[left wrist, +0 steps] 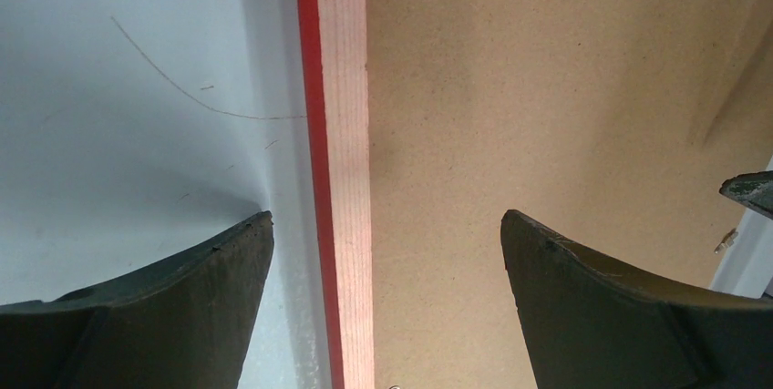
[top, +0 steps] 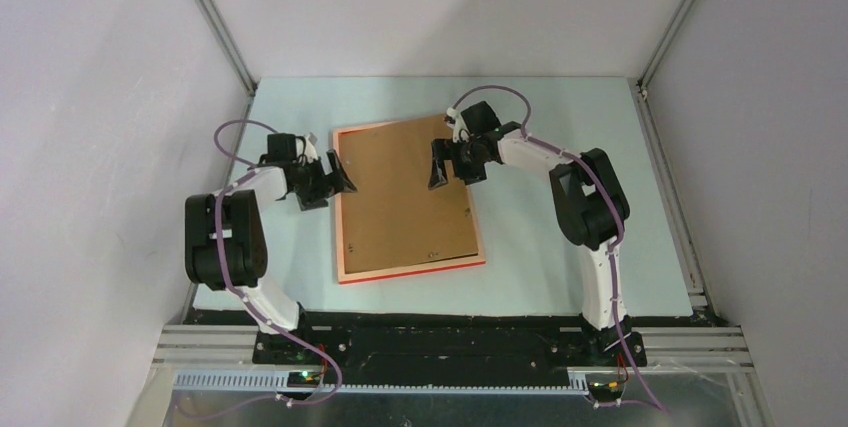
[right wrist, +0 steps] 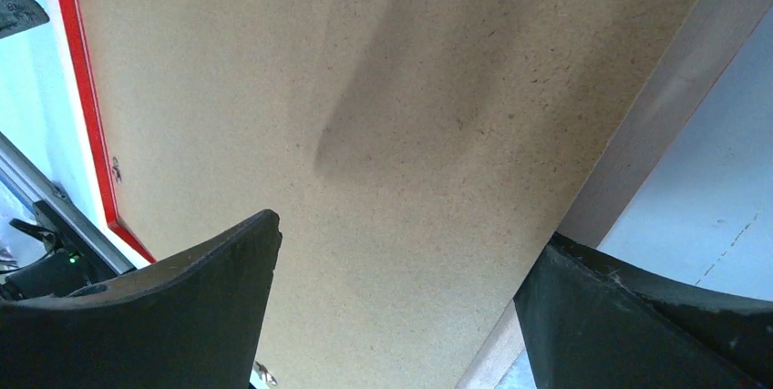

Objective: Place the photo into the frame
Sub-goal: Place the photo frame item in the photo frame.

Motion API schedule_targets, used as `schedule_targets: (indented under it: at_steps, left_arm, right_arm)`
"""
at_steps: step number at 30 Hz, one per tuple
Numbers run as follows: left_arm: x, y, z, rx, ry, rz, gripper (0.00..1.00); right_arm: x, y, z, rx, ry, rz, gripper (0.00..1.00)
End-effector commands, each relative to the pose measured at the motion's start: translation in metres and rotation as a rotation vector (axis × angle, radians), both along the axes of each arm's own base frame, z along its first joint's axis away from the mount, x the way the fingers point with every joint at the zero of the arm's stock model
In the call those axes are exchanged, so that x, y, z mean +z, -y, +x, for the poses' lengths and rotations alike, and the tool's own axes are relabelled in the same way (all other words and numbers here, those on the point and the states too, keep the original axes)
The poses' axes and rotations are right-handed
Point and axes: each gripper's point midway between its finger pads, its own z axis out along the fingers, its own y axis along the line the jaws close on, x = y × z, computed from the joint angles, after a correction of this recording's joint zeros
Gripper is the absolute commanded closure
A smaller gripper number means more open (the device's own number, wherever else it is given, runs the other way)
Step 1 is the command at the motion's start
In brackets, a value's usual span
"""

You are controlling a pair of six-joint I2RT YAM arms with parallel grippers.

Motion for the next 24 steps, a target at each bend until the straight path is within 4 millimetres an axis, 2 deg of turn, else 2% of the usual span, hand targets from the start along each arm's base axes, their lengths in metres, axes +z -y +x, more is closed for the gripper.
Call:
schedule_targets:
  at_steps: [1,10,17,24]
  left_arm:
    - [0.005,0.008,0.016,-0.011,0.05,-0.01,0.0]
    - [0.006,0.016,0.016,-0.027,0.069,-0.017,0.0]
    - [0.01,0.017,0.015,-0.03,0.081,-0.018,0.0]
    - [0.012,0.016,0.016,-0.03,0.088,-0.014,0.0]
  right_arm:
    - [0.007,-0.007,-0.014,0.059,0.012,-0.031,0.06]
    - [0.006,0.003,-0.012,0.05,0.074,-0.111,0.03]
    - [0.02,0.01,-0.006,0.037,0.149,-0.155,0.01]
    - [0.025,0.014,-0.005,0.031,0.175,-0.175,0.0]
